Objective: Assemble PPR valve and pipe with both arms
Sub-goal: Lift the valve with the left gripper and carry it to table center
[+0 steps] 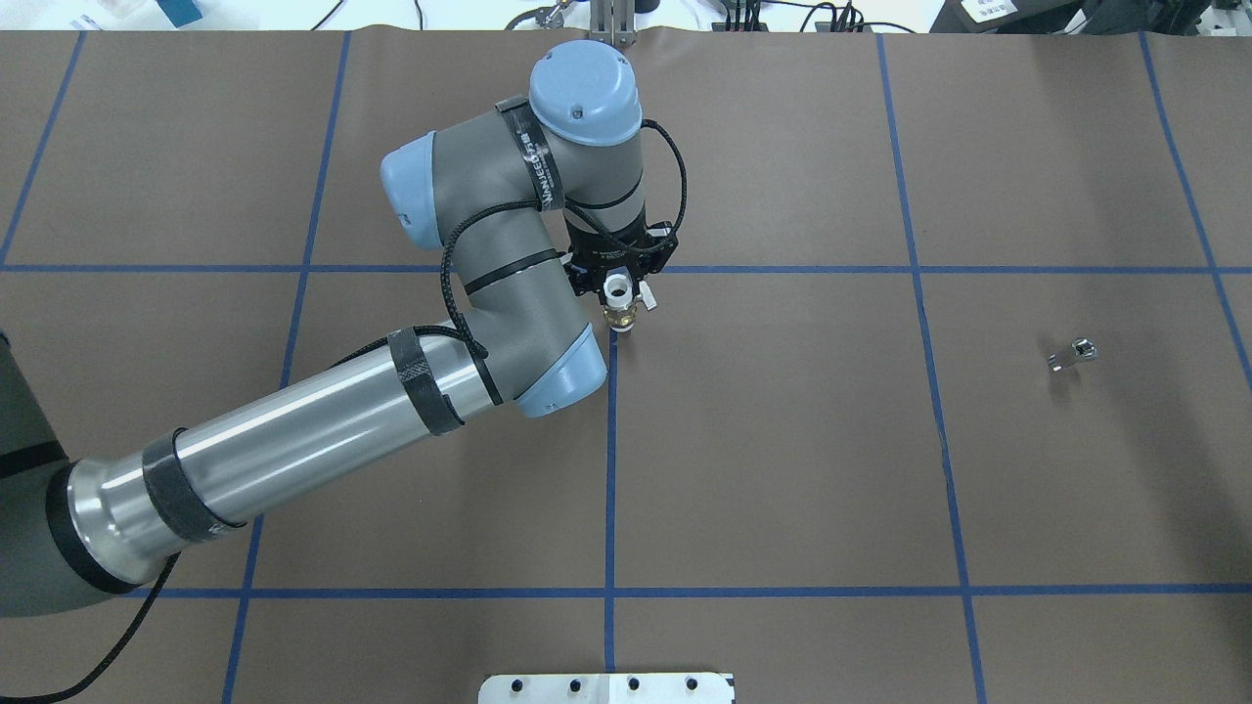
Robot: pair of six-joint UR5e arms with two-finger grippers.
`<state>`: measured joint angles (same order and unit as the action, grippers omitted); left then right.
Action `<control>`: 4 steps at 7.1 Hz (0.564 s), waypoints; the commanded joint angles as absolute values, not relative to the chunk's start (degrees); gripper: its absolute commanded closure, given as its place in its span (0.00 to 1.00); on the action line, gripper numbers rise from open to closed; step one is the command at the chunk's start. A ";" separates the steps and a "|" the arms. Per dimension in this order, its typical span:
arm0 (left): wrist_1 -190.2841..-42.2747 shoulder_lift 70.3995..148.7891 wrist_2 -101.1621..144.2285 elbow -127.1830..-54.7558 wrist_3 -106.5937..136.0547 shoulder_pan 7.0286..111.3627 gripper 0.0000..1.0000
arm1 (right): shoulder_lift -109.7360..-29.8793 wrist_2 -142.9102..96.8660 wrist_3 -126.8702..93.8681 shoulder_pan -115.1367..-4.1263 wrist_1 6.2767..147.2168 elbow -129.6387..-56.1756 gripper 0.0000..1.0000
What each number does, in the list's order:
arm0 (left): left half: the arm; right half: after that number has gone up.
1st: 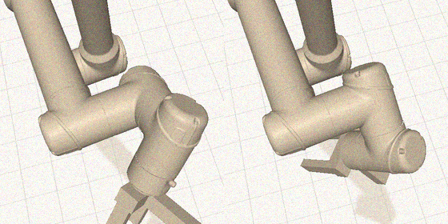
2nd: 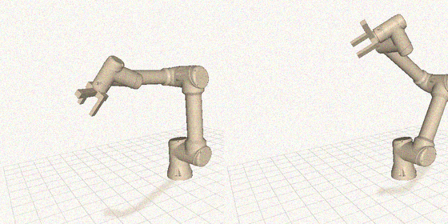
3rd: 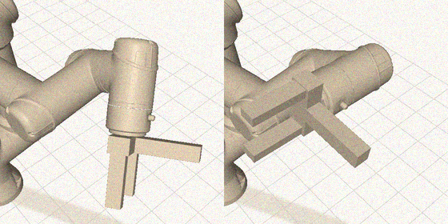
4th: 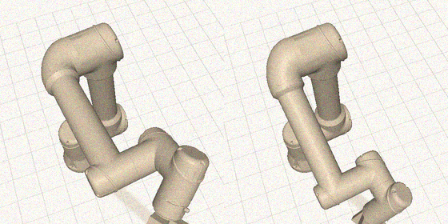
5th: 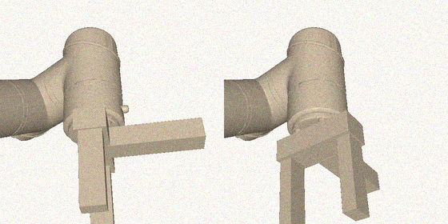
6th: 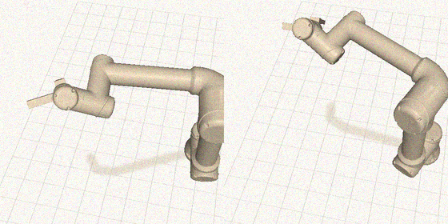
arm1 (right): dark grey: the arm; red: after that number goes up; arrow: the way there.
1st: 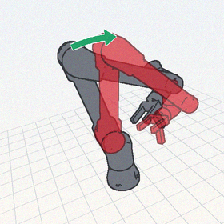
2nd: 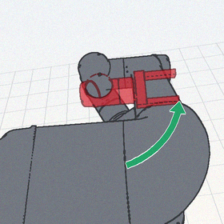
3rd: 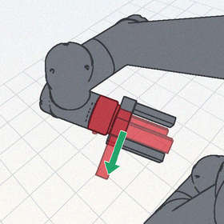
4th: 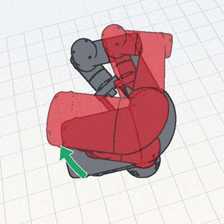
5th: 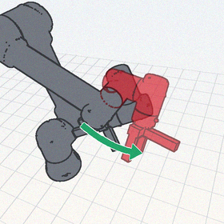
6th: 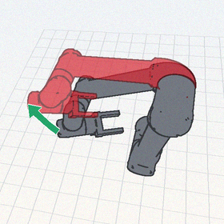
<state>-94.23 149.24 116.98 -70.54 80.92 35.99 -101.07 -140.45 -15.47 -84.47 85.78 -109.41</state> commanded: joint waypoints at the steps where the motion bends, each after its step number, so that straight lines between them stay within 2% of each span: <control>1: -93.69 149.15 117.07 -70.75 80.86 35.95 1.00 | -101.07 -140.45 -15.47 -84.46 85.78 -109.34 0.00; 4: -92.82 148.97 117.07 -71.01 80.86 35.95 1.00 | -101.07 -140.45 -15.47 -84.38 85.78 -109.16 0.00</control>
